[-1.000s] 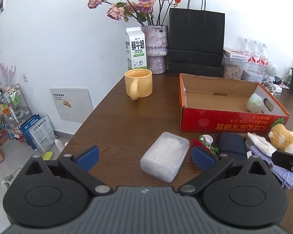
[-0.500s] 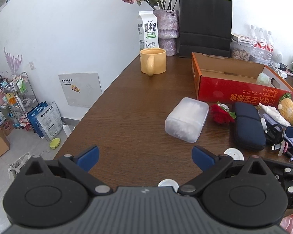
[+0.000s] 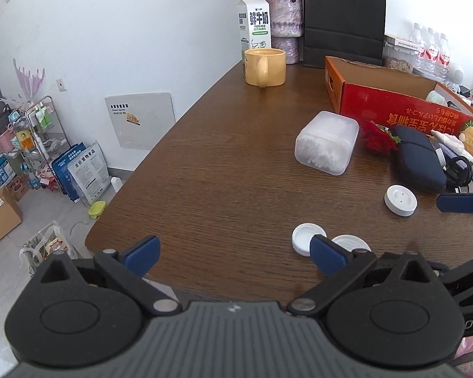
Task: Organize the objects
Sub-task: 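Grasp the wide white bottle cap with the right tool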
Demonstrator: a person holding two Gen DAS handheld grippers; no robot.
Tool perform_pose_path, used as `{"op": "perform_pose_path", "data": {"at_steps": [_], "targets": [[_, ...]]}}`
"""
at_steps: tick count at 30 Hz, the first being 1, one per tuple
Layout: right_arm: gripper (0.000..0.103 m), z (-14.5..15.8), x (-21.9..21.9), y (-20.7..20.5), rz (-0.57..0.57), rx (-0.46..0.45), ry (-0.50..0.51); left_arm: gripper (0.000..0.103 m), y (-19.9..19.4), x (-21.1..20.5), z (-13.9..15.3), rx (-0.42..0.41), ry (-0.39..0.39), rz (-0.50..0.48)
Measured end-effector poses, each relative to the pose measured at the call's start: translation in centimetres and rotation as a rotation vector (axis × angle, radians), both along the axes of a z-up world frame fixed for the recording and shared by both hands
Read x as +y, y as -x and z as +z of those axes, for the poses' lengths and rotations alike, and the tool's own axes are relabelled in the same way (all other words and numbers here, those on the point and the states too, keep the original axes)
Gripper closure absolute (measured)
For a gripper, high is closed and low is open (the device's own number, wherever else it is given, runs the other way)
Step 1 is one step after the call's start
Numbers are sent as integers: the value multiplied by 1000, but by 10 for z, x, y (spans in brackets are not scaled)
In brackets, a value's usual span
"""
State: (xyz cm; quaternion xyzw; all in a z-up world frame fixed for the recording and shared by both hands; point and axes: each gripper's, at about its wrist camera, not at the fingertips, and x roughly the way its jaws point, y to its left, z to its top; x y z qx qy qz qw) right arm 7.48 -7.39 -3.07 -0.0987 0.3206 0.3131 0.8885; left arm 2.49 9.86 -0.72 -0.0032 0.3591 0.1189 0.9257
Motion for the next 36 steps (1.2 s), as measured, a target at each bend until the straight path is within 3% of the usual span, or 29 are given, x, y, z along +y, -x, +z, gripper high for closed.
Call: {"op": "perform_pose_path", "data": {"at_steps": [15, 21, 23, 25, 27, 29, 31, 36], "targets": [[2, -13, 27, 14, 47, -15, 32, 0, 12, 15, -12, 10, 22, -1], [13, -20, 32, 11, 53, -15, 39, 0, 7, 17, -16, 16, 29, -9], [25, -22, 34, 9, 64, -15, 41, 0, 6, 18, -18, 18, 34, -9], [28, -23, 35, 8, 79, -16, 33, 0, 4, 19, -19, 20, 36, -12], [36, -23, 36, 7, 94, -17, 22, 0, 3, 19, -20, 24, 35, -13], [55, -22, 36, 7, 111, -19, 11, 0, 0, 19, -20, 24, 43, -13], [64, -22, 35, 8, 128, -26, 4, 0, -2, 17, -19, 22, 41, -20], [64, -21, 24, 6, 94, -48, 3, 0, -9, 10, -20, 18, 53, -49]]}}
